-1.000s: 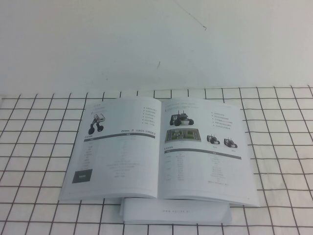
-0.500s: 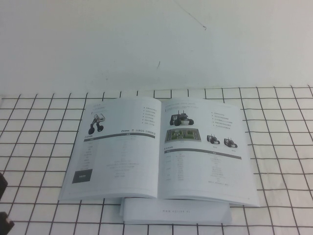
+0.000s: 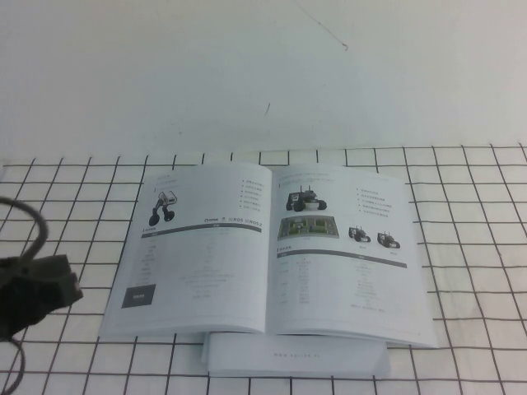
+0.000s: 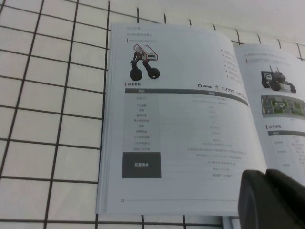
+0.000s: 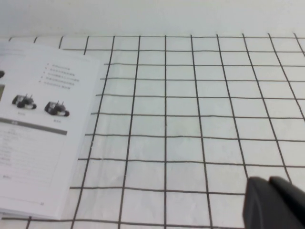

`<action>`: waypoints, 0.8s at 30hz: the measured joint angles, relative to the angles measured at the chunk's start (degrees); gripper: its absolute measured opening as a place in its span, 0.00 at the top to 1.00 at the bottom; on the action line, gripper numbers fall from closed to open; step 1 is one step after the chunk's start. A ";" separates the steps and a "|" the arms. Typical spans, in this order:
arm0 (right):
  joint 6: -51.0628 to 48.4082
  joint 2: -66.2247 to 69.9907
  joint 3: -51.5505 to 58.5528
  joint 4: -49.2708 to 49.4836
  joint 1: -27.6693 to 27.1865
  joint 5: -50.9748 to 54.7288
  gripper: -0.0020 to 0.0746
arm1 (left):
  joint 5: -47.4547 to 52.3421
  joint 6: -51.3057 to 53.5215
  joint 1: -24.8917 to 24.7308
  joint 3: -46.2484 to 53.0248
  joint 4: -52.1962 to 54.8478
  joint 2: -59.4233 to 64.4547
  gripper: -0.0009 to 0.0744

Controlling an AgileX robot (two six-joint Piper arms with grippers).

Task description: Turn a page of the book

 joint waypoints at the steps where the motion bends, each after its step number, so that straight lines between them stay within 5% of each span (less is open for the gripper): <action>1: -2.13 0.25 0.00 1.13 0.00 0.26 0.98 | 0.13 1.19 0.00 -0.92 -0.92 1.78 0.99; 11: -15.67 16.62 -14.15 7.44 0.00 19.14 0.98 | 4.34 14.28 0.00 -15.12 -9.32 23.55 0.99; 24: -41.50 47.33 -29.95 29.05 1.63 22.12 0.98 | 1.14 23.84 0.00 -22.82 -21.24 46.27 0.99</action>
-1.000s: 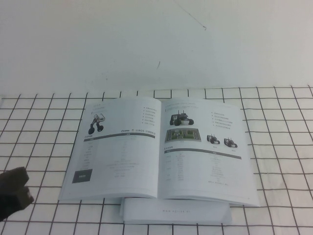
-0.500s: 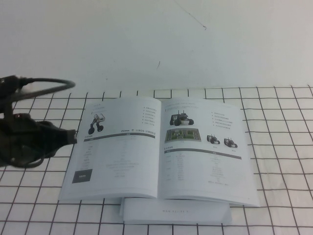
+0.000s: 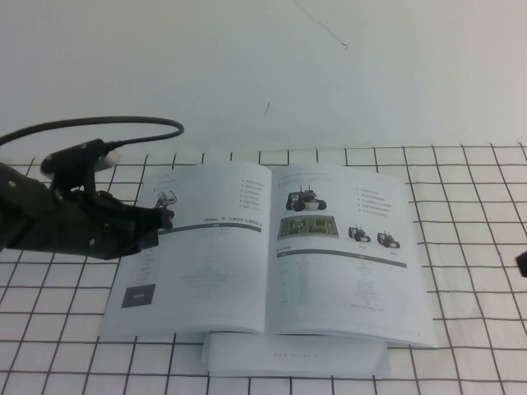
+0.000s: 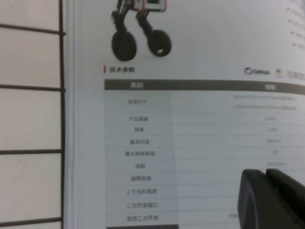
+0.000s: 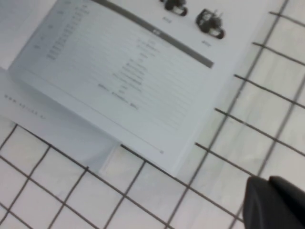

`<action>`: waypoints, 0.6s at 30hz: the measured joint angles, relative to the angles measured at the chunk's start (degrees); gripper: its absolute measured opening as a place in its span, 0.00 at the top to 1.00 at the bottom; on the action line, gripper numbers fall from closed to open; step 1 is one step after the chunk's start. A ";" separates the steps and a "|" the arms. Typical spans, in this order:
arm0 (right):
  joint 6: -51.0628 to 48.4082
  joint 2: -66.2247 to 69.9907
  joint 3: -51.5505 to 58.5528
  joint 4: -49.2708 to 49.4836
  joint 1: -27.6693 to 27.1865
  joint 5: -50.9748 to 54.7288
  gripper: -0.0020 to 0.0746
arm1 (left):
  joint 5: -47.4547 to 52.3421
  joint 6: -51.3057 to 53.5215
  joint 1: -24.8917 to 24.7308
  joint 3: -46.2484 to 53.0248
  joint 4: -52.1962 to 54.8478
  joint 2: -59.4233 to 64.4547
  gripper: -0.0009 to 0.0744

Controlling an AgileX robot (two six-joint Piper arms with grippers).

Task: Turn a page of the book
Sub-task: Open the closed book

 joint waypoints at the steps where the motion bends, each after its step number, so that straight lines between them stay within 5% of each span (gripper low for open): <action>1: -0.84 2.56 -1.10 0.65 1.22 0.00 0.98 | -0.39 0.26 0.00 0.00 -0.15 1.34 0.99; 8: -1.24 17.03 -10.00 -0.95 12.25 -1.04 0.93 | -2.19 1.49 0.00 0.00 -1.04 8.70 0.99; 11: 1.76 23.25 -15.16 -2.01 13.72 -0.53 0.79 | -2.33 1.96 0.00 0.00 -1.04 10.82 0.99; 15: 9.58 31.01 -22.47 -3.91 13.72 0.10 0.47 | -2.67 1.96 0.00 -0.23 -1.26 12.75 0.99; 18: 14.86 36.07 -26.70 -5.03 13.72 0.26 0.35 | -2.67 1.96 0.00 -0.61 -1.26 13.09 0.99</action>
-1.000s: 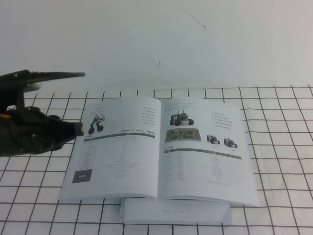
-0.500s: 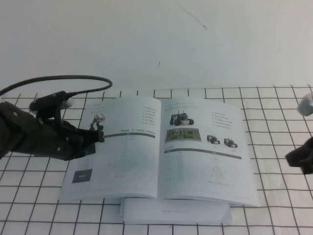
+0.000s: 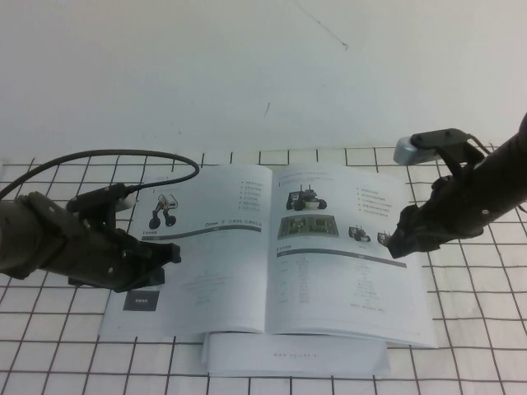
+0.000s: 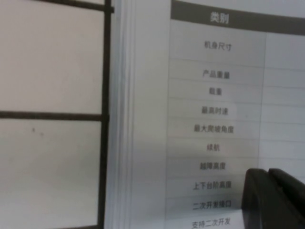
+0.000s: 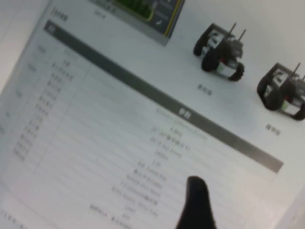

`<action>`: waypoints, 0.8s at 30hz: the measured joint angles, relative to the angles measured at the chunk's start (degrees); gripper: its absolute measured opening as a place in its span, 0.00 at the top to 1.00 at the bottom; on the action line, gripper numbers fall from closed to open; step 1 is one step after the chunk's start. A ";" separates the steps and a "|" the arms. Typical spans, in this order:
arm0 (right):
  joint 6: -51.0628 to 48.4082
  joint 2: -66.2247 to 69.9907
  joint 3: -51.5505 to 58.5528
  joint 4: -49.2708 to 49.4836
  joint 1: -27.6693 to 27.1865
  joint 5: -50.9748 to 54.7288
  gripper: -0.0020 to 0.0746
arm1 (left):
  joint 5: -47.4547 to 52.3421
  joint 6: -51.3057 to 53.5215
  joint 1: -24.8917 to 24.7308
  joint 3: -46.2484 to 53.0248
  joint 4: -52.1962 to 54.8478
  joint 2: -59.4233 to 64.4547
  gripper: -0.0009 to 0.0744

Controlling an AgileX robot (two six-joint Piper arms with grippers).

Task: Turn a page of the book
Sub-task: Open the closed book

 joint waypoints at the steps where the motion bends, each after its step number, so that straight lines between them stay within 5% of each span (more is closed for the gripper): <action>1: 1.42 1.63 -1.35 -0.12 0.00 0.35 0.33 | 0.00 0.00 0.00 0.00 -0.09 0.11 0.99; 24: 13.65 12.50 -7.27 0.21 -1.77 4.20 0.30 | -0.41 0.00 0.00 -0.05 -1.08 0.36 0.99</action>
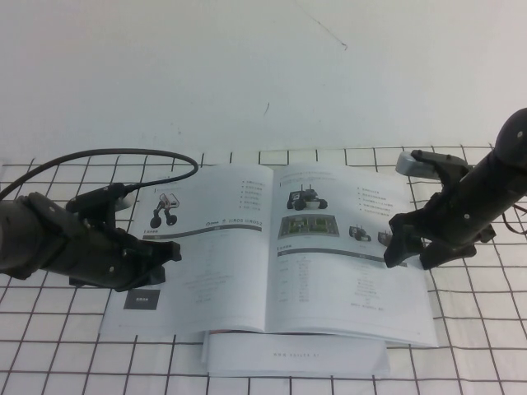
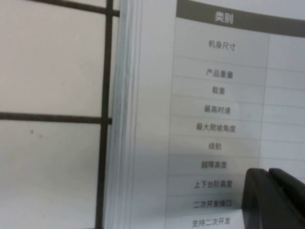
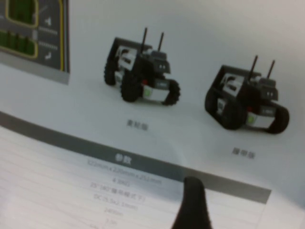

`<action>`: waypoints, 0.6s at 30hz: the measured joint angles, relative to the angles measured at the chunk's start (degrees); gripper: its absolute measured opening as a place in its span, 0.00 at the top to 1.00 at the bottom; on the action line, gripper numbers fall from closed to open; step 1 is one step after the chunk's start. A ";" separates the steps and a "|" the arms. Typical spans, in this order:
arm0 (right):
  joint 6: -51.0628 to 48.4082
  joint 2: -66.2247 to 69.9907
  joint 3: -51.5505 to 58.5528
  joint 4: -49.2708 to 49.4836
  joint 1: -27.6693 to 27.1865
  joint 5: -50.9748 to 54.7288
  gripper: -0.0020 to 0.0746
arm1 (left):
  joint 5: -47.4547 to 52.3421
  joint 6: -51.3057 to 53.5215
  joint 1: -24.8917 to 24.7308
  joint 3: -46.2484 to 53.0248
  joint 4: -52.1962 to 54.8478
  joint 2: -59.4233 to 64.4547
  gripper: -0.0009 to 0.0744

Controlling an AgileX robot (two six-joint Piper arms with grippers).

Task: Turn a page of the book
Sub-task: Open the closed book

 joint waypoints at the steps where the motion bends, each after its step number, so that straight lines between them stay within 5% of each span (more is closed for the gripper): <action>1: -0.01 0.23 -0.12 0.77 -0.12 0.08 0.30 | 0.01 0.00 0.00 0.00 0.00 0.00 0.99; 18: -8.88 2.01 -0.33 14.93 -1.05 1.05 0.30 | -0.36 -0.11 0.00 0.00 -0.31 0.00 0.99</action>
